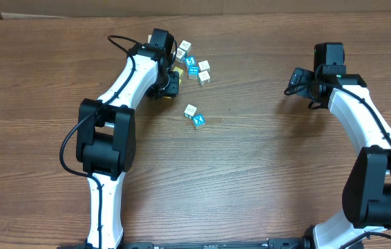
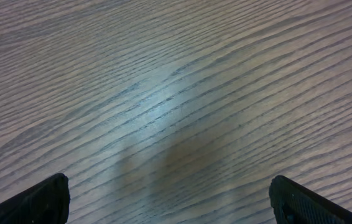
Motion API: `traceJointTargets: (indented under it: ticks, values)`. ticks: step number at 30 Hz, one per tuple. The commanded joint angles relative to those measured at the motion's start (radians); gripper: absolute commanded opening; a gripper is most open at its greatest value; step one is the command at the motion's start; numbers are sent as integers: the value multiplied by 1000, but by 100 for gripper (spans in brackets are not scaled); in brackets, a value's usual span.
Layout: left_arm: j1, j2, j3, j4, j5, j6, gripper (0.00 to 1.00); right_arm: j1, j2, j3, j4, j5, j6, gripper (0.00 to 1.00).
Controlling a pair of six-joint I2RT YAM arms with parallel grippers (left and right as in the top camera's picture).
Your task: Form a circle
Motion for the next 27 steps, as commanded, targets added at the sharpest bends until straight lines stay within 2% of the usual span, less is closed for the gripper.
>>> traceJointTargets:
  ticks: [1, 6, 12, 16, 24, 27]
  values:
    - [-6, 8, 14, 5, -9, 19, 41, -3, -13, 8, 6, 7, 0, 100]
    - [-6, 8, 14, 5, -9, 19, 32, -3, -13, 8, 6, 7, 0, 100]
    - [-6, -20, 14, -40, -9, 19, 30, -3, -13, 8, 6, 7, 0, 100]
    - [-6, -69, 15, -93, -9, 19, 21, -3, -13, 8, 6, 7, 0, 100]
    - [-6, -172, 15, -286, 76, 15, 21, -3, -13, 8, 6, 7, 0, 100]
    - [-8, -174, 14, -367, 100, 63, 22, -3, -13, 8, 6, 7, 0, 100]
